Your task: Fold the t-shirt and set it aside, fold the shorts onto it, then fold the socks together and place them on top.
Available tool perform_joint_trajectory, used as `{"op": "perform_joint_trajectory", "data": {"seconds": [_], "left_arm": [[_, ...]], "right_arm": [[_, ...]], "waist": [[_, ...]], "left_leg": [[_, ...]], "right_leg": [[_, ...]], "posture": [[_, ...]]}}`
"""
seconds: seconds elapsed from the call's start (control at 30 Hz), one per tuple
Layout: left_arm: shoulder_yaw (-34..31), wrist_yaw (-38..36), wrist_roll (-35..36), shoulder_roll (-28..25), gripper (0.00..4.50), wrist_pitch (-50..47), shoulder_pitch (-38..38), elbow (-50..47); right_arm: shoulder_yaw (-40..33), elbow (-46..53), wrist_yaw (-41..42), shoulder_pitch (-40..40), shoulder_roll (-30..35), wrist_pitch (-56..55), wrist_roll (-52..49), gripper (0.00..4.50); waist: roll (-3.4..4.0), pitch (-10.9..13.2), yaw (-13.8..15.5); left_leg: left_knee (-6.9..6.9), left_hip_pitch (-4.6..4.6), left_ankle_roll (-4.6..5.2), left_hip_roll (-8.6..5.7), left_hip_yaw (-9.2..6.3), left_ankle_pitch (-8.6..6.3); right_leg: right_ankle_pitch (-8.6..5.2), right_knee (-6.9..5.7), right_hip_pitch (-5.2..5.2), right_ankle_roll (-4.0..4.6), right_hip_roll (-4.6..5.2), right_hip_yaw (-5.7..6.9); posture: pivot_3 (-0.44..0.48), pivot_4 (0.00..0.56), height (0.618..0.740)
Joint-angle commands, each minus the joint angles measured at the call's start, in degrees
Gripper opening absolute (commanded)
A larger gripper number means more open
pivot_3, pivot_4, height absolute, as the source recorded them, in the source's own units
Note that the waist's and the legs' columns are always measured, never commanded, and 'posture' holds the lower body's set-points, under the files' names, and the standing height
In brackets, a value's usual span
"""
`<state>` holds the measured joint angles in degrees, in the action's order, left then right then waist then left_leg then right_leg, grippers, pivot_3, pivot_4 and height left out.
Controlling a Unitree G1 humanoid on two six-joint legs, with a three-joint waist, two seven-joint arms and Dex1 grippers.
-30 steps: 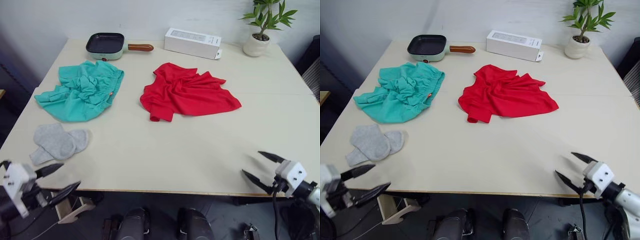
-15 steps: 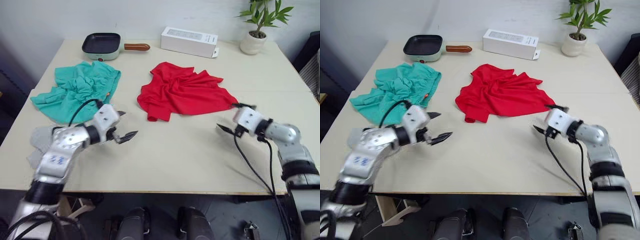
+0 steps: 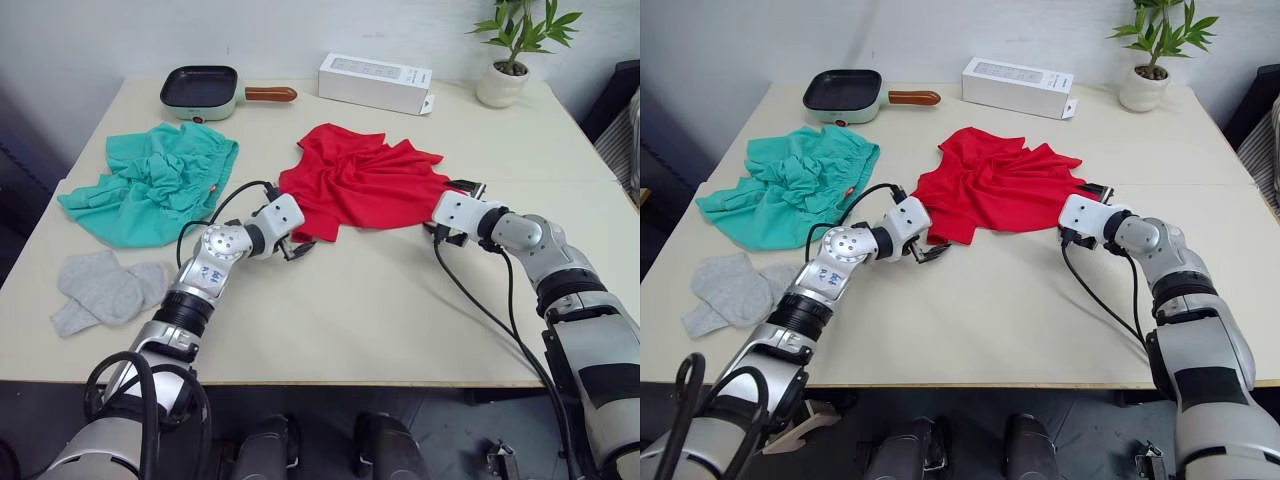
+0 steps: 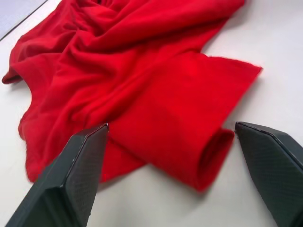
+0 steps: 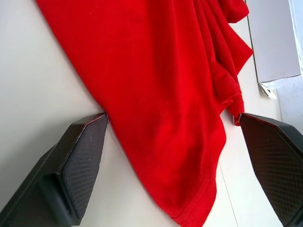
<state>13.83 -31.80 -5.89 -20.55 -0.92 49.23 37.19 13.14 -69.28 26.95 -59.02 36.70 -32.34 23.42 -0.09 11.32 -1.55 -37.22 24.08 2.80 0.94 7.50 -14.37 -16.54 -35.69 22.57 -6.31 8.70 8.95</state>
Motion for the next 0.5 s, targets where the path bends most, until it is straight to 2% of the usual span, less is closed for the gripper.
{"op": "perform_joint_trajectory", "data": {"seconds": [0.03,0.23,0.5], "left_arm": [[-0.91,1.4,-1.04,0.75,4.5,1.45,1.98,2.2],[0.22,4.47,-5.06,0.67,4.5,3.89,3.64,6.83],[-0.27,5.7,-6.73,-1.23,4.5,3.34,3.56,6.48]], "right_arm": [[-1.42,1.79,0.66,1.14,0.71,-0.65,-2.08,4.49],[-3.06,5.06,1.59,4.34,1.94,-0.31,-4.92,4.49],[-4.82,9.99,2.57,7.6,2.8,1.27,-7.55,4.49]], "waist": [[0.0,0.0,-0.06],[0.0,0.0,-0.04],[0.0,0.0,-0.23]], "left_leg": [[0.01,0.0,0.0,0.0,0.01,0.0],[-0.01,-0.02,0.0,0.0,0.0,0.0],[-0.05,-0.05,-0.01,0.02,-0.01,0.01]], "right_leg": [[0.0,0.0,0.0,0.0,0.0,-0.01],[0.0,-0.01,-0.02,-0.01,0.0,0.0],[0.0,-0.07,-0.03,-0.01,-0.01,-0.01]], "posture": [[0.0,0.15,0.74],[0.0,0.15,0.74],[0.0,0.15,0.74]]}}
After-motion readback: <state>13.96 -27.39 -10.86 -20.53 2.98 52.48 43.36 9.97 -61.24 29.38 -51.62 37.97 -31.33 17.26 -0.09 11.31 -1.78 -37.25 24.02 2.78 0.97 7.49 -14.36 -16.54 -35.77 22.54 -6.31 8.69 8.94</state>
